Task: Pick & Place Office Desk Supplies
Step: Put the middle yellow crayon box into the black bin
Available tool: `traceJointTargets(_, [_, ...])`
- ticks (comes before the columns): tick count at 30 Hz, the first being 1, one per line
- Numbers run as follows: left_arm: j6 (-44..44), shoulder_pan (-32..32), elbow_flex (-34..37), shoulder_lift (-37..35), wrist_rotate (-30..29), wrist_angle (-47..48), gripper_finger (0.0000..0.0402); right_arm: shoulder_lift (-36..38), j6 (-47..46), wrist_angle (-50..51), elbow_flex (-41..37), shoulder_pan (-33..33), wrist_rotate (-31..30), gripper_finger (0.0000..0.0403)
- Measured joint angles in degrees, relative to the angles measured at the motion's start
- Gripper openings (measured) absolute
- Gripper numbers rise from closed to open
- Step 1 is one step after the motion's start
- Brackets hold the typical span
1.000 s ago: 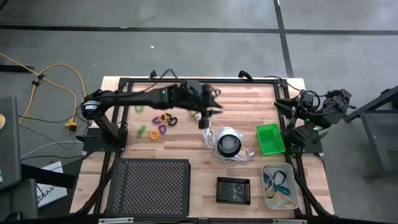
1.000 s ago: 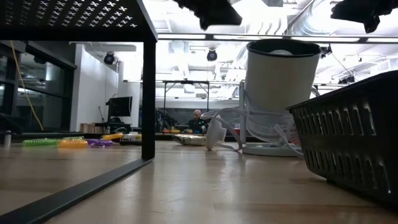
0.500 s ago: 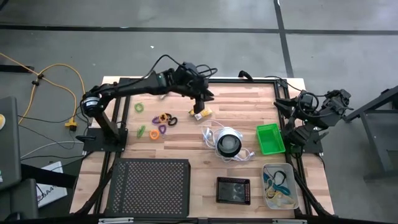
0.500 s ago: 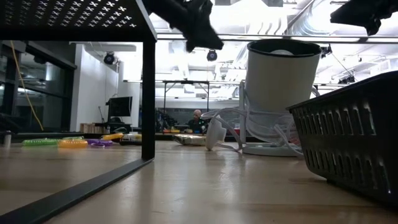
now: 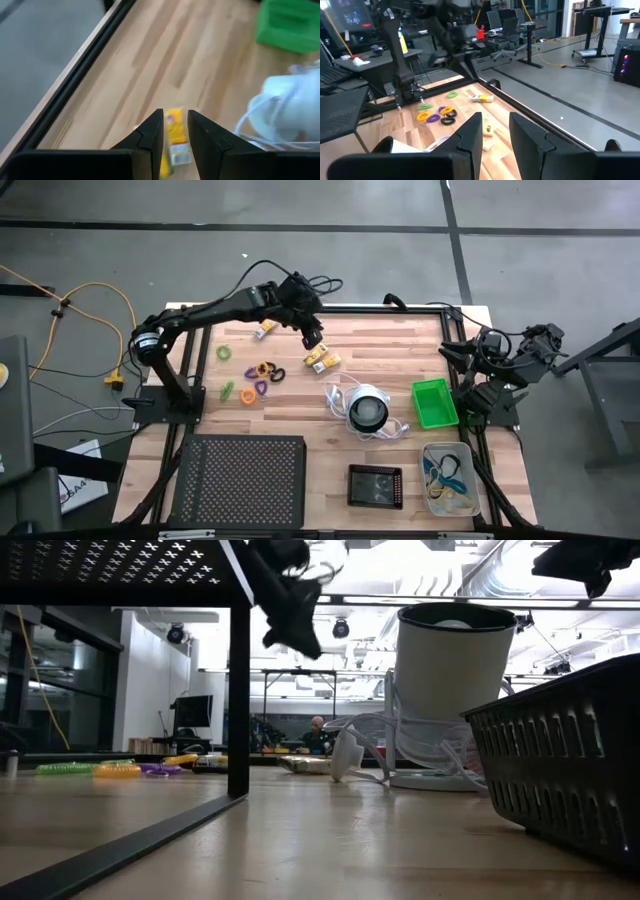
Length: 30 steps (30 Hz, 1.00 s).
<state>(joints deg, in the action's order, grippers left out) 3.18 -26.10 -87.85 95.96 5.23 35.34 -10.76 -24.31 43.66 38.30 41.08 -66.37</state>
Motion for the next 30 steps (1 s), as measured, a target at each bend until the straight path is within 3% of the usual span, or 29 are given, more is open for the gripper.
traceJointTargets(8, [0.3,-1.3,0.0,2.3,-6.1,5.5,0.0083,0.0,0.7,0.1,0.0,0.0,0.4,0.0085])
traceJointTargets(30, [-0.3,-1.2,0.0,2.4,-5.1,6.4,0.0083,0.0,0.4,0.1,0.0,0.0,0.8,0.0085])
